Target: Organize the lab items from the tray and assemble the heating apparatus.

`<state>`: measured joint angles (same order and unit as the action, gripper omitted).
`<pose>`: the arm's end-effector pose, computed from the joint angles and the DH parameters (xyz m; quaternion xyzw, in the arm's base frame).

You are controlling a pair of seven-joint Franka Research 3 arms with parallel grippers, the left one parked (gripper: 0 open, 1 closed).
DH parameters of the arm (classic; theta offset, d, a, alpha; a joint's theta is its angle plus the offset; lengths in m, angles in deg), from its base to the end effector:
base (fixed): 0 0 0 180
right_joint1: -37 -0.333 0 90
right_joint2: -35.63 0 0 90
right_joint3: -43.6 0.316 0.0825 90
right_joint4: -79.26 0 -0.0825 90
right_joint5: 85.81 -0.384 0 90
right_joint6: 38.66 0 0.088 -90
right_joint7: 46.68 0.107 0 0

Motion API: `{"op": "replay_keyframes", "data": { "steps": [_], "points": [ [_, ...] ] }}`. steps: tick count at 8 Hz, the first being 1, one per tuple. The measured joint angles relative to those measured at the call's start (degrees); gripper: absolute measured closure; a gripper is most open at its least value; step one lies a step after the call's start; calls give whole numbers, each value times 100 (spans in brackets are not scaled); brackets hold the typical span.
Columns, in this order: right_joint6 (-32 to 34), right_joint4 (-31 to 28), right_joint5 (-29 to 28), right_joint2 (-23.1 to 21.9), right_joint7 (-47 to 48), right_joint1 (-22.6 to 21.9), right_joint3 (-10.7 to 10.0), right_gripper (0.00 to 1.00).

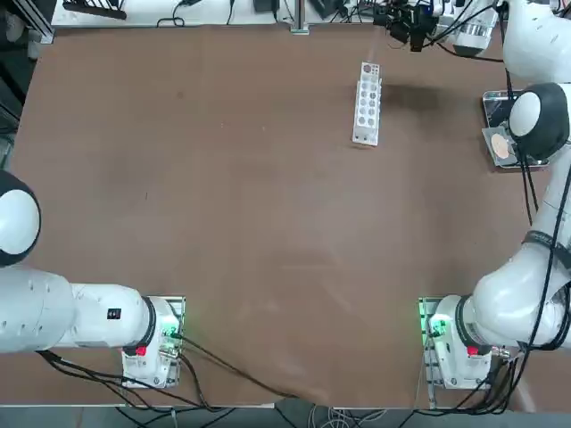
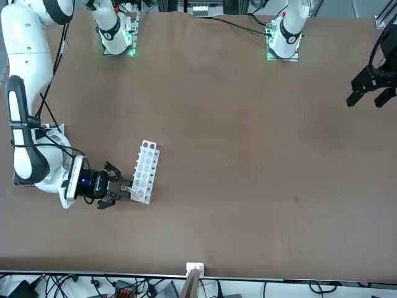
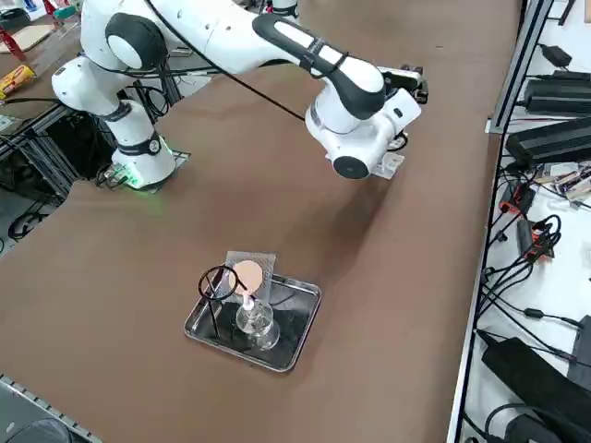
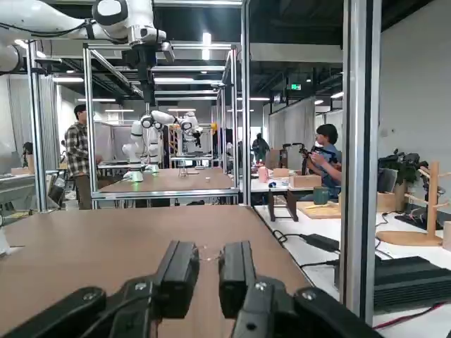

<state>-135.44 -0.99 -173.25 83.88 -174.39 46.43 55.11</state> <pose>0.7219 0.0857 0.2642 -0.5141 -0.4637 -0.5323 0.4872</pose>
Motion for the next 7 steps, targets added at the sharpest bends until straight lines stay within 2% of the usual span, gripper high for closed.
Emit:
{"op": "replay_keyframes", "data": {
  "steps": [7],
  "points": [
    [110,-26,0,181,-137,2,0,77]
  ]
}}
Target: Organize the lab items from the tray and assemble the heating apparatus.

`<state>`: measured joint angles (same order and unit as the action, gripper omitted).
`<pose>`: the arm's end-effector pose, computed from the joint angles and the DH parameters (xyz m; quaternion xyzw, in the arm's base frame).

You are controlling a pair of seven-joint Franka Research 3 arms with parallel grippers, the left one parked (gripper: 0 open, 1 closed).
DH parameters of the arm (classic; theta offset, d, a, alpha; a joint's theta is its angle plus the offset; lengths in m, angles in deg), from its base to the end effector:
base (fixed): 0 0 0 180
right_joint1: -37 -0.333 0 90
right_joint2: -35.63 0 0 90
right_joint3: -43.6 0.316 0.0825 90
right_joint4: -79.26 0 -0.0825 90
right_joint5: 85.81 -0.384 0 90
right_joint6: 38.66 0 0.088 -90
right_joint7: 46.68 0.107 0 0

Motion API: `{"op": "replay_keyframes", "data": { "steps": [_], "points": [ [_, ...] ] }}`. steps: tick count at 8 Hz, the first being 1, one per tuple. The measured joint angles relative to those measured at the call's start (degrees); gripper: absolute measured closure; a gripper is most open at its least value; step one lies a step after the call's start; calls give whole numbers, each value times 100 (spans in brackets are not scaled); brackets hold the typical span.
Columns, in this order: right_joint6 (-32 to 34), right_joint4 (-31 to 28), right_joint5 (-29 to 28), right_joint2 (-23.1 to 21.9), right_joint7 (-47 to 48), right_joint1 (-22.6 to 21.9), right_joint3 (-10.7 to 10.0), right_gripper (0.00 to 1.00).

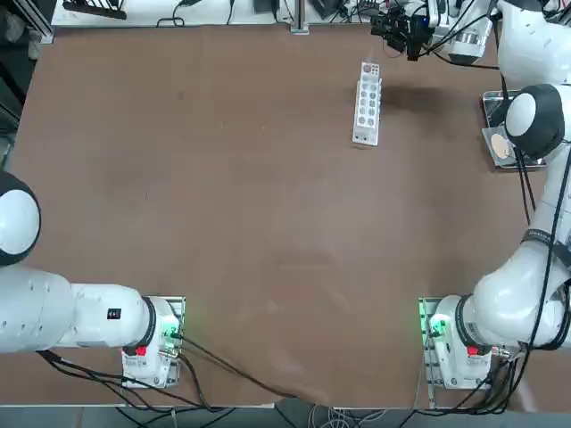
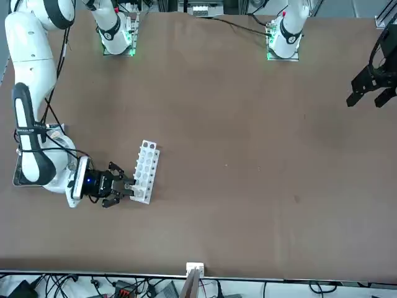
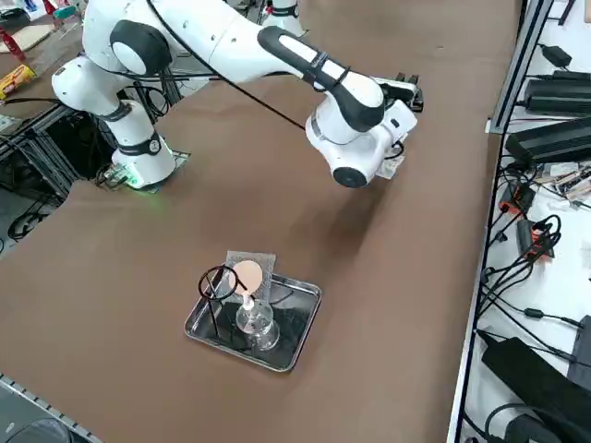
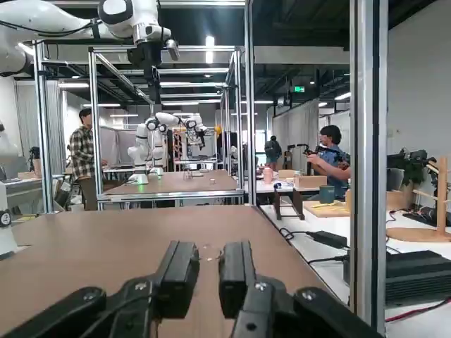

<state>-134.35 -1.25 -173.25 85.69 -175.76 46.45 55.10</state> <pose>0.7170 0.0879 0.2417 -0.5099 -0.4608 -0.5298 0.4970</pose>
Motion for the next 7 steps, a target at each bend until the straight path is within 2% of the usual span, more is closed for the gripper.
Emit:
{"op": "replay_keyframes", "data": {
  "steps": [7],
  "points": [
    [21,-10,7,144,-168,6,-25,77]
  ]
}}
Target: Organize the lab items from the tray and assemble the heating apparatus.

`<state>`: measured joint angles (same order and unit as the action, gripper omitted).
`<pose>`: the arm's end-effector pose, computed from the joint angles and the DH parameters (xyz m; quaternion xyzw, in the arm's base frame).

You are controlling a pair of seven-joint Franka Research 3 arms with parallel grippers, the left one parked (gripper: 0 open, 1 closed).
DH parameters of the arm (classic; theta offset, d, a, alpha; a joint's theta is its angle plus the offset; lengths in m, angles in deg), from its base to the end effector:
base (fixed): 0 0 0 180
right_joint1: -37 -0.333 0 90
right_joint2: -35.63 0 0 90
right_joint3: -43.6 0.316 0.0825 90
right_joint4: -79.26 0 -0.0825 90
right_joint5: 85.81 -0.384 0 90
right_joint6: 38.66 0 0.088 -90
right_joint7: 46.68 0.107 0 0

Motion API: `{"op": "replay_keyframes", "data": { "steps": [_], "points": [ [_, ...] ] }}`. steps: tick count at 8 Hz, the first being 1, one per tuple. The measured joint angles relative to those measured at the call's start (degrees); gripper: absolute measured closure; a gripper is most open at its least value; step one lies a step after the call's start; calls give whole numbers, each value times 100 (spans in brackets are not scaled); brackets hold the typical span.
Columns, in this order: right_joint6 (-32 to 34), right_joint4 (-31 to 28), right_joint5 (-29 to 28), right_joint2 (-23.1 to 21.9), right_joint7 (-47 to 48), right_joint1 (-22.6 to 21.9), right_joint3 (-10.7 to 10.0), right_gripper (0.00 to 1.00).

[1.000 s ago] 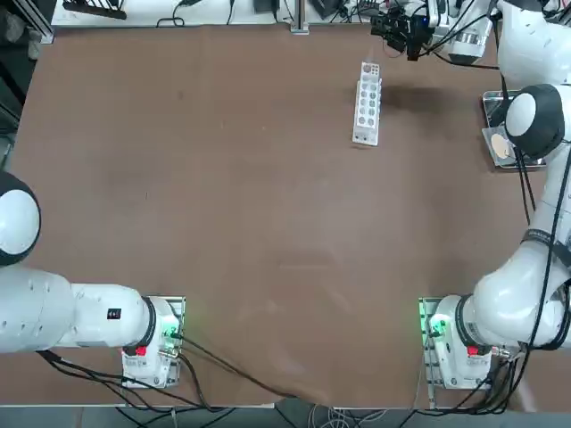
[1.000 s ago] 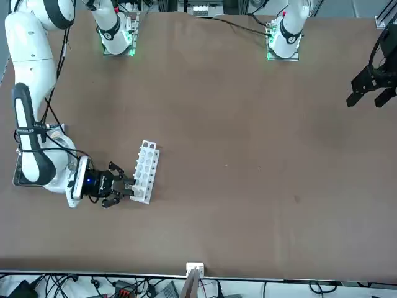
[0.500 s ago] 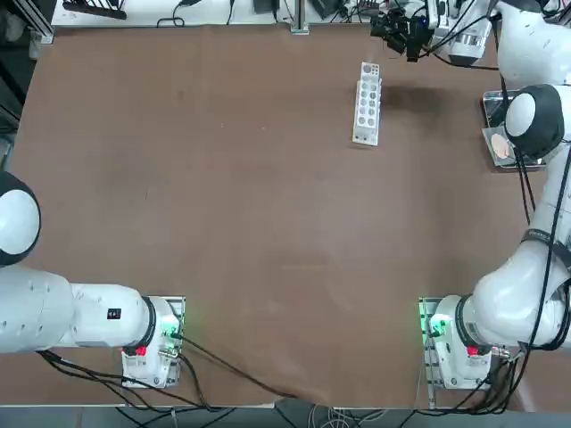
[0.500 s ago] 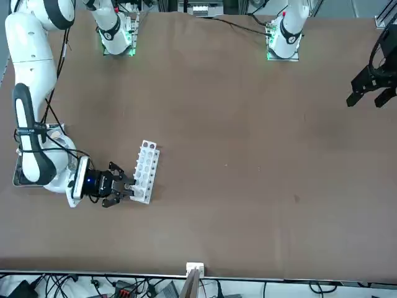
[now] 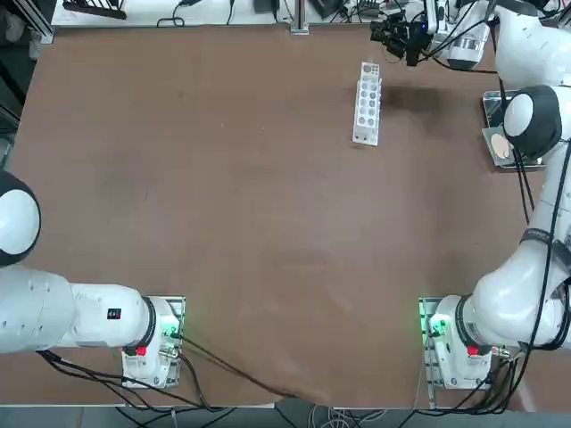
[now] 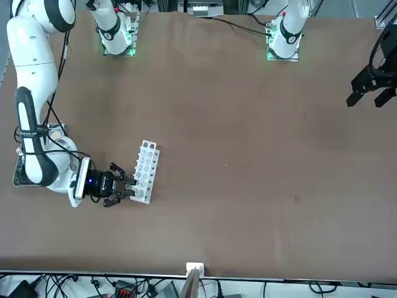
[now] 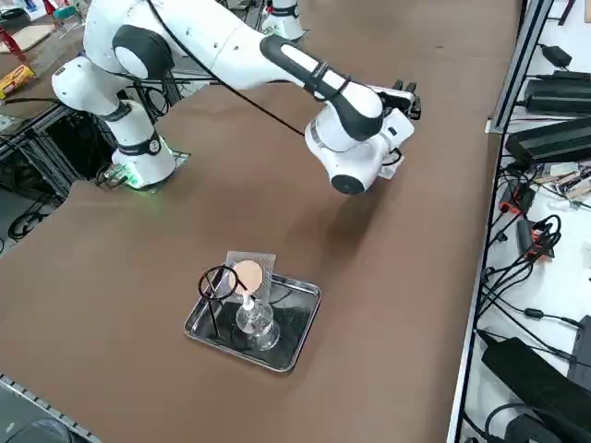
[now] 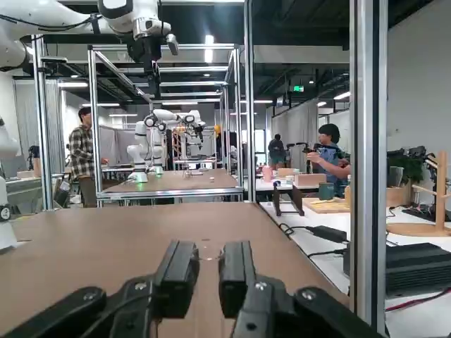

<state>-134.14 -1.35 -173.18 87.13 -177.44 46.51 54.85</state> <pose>0.7140 0.0857 0.2231 -0.5097 -0.4610 -0.5308 0.4960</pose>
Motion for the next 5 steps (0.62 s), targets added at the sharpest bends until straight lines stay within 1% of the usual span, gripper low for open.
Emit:
{"op": "replay_keyframes", "data": {
  "steps": [5],
  "points": [
    [-1,-21,21,147,-133,-14,-1,77]
  ]
}}
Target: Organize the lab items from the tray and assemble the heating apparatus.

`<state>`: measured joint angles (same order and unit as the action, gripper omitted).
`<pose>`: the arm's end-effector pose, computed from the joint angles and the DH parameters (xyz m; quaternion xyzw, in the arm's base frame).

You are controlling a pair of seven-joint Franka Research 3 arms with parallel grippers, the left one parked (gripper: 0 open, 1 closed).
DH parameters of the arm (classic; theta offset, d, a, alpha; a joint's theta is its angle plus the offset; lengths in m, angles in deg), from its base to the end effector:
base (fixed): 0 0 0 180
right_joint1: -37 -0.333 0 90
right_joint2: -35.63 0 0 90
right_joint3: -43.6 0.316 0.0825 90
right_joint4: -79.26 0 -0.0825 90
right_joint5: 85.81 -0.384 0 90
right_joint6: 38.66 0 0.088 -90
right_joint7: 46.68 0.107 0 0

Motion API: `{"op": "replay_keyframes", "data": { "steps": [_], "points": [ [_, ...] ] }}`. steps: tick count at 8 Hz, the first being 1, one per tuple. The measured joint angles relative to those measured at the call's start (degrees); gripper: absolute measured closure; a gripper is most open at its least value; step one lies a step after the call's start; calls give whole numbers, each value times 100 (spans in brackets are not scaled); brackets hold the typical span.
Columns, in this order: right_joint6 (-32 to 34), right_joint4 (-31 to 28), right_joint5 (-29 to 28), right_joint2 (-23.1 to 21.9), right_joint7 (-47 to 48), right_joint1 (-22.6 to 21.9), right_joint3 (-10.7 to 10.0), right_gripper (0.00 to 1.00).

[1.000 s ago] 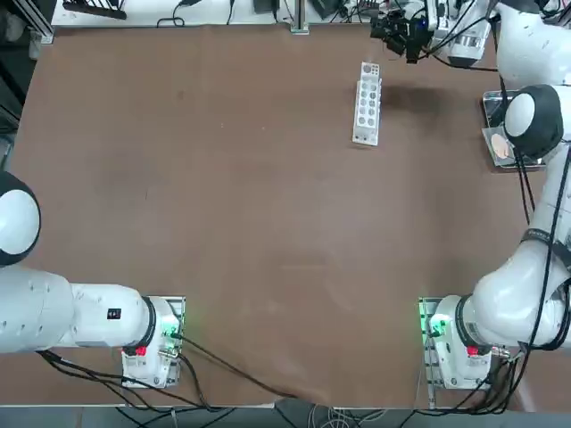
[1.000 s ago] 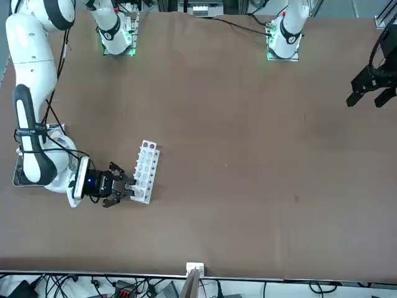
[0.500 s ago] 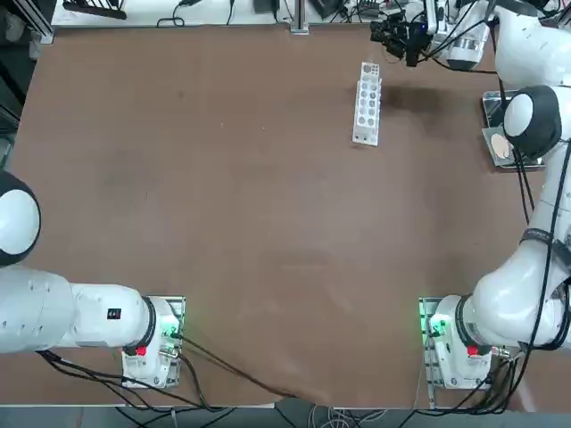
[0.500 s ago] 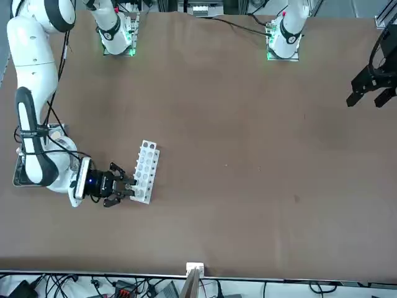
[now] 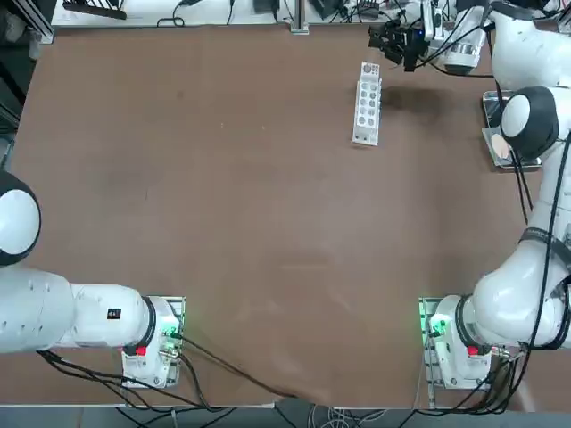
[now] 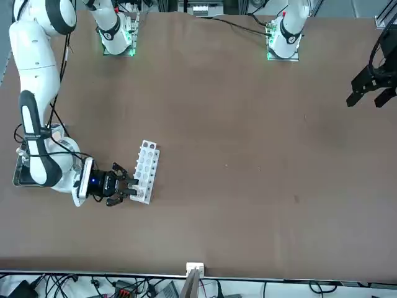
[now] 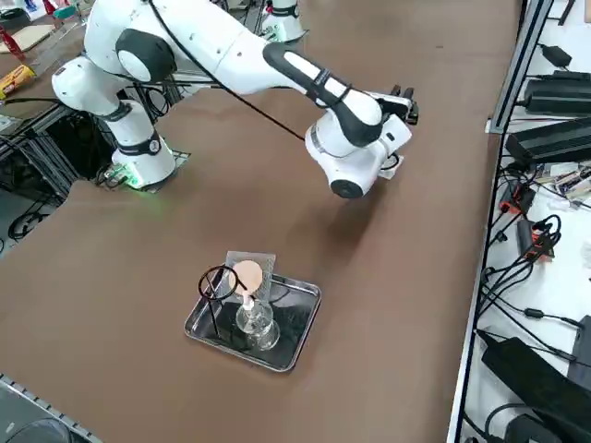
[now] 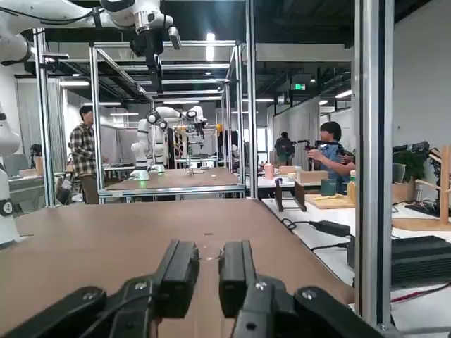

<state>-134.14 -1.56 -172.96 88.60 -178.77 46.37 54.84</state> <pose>0.7095 0.0881 0.2037 -0.5103 -0.4608 -0.5282 0.4982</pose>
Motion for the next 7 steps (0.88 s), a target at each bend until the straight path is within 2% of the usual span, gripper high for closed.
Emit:
{"op": "replay_keyframes", "data": {
  "steps": [4,5,6,7],
  "points": [
    [-4,3,109,9,-35,8,-6,76],
    [-5,3,112,9,-36,9,-7,68],
    [-5,3,111,9,-36,12,-7,65],
    [-6,3,110,9,-36,16,-7,50]
  ]
}}
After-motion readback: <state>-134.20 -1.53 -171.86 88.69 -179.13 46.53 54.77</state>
